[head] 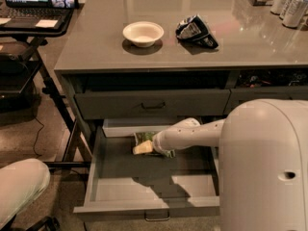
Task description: Pick green jalapeno chip bag from middle drawer and place on counter
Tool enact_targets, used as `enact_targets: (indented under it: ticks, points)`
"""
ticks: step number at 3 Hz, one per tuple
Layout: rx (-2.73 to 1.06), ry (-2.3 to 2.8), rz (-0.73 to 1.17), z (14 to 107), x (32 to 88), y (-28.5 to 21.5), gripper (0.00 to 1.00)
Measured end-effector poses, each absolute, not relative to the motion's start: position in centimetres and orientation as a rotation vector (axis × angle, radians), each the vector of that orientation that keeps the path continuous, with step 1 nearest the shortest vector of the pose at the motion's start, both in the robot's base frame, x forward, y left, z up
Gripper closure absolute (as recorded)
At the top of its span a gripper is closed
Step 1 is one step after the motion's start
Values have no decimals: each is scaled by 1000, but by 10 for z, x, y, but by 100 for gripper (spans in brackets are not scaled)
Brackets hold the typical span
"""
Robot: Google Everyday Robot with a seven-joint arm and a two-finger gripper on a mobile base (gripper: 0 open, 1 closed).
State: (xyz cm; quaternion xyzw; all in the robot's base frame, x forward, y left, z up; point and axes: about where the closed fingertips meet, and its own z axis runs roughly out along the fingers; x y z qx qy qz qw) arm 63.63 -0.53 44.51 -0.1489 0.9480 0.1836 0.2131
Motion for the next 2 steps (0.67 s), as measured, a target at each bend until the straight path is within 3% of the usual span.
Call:
enact_targets:
  ticks: [2]
  points:
    - [-564,2618,408,421,653,-14,0]
